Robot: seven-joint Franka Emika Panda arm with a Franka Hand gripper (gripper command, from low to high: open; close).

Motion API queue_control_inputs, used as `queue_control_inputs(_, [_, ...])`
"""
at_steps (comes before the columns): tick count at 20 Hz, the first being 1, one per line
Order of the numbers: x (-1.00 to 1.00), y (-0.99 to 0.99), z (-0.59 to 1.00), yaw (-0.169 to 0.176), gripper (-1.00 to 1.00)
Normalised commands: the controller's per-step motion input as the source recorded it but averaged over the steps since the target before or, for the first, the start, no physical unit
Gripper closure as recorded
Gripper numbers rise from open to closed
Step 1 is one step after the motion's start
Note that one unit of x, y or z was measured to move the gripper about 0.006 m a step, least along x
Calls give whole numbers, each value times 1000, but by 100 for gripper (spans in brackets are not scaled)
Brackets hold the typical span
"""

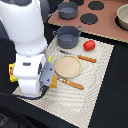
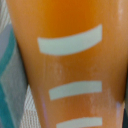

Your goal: Interact with the objects in diverse but meaningful ways.

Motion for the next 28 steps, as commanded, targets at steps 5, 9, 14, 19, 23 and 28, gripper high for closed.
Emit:
queue_control_inputs(5, [313, -202, 21, -22, -100])
queue_control_inputs(9, [411, -146, 506, -30, -100])
queue_control_inputs(14, [388, -74, 931, -43, -100])
queue_control_inputs(19, [47, 134, 734, -49, -100])
queue_control_inputs(23, [-152, 364, 146, -35, -100])
queue_control_inputs(28, [-219, 554, 136, -58, -100])
